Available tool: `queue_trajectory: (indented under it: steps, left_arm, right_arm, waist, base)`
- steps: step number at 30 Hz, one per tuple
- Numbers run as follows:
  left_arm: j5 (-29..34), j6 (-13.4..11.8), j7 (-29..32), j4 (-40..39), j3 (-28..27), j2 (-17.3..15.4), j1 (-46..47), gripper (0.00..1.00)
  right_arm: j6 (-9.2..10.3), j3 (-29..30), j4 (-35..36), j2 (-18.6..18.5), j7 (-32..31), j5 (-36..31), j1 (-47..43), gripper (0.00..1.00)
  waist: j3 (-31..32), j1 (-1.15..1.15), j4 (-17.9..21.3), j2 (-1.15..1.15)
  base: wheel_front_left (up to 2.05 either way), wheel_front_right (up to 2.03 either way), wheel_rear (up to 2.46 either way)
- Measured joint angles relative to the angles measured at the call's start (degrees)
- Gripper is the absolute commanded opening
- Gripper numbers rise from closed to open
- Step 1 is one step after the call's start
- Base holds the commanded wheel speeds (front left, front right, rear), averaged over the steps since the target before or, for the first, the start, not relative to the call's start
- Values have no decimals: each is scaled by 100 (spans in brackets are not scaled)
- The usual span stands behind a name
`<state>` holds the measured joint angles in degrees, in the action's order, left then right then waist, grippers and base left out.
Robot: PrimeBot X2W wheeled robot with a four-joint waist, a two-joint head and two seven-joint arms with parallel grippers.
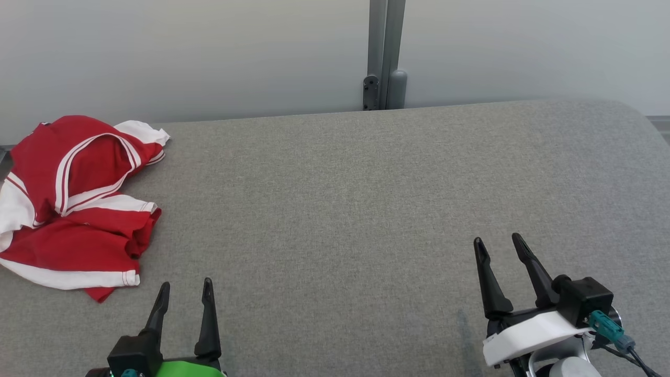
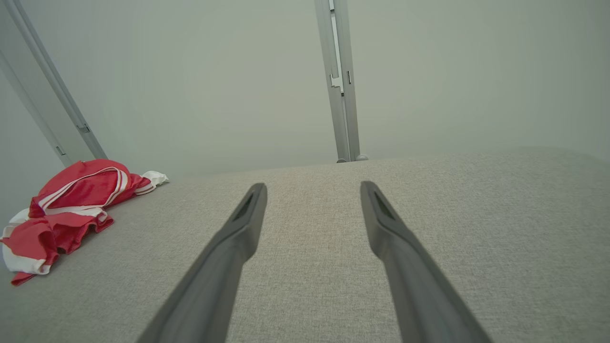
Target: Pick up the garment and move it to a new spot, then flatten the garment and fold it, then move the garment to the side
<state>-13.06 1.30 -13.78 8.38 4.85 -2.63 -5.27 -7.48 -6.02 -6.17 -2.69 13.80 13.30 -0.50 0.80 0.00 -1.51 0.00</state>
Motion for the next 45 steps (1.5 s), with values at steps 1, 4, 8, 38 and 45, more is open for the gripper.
queue_trajectory:
  steps: [1,4,8,38,45]
  left_arm:
    - [34,-5,-16,2,8,0,-1,100]
    - [170,-8,-42,5,20,-2,-4,100]
    - [294,-33,-91,5,26,-3,-20,100]
    - [461,-47,-134,12,75,-5,-49,100]
    - [489,-56,-134,-51,47,-7,-8,100]
  right_arm:
    - [0,-7,-1,-1,4,-33,-1,100]
    - [0,-25,1,-2,44,-147,-5,100]
    - [0,-45,5,-3,78,-314,-14,100]
    - [0,64,69,-11,125,-452,-47,100]
    - [0,33,190,-12,125,-448,-66,100]
  waist:
    - [1,0,-2,0]
    - [0,0,-7,0]
    - [-1,0,-10,0]
    - [-27,0,-138,0]
    - [-49,0,-569,0]
  base:
    - [0,0,0]
    - [0,0,0]
    - [0,0,0]
    - [0,0,0]
    - [0,0,0]
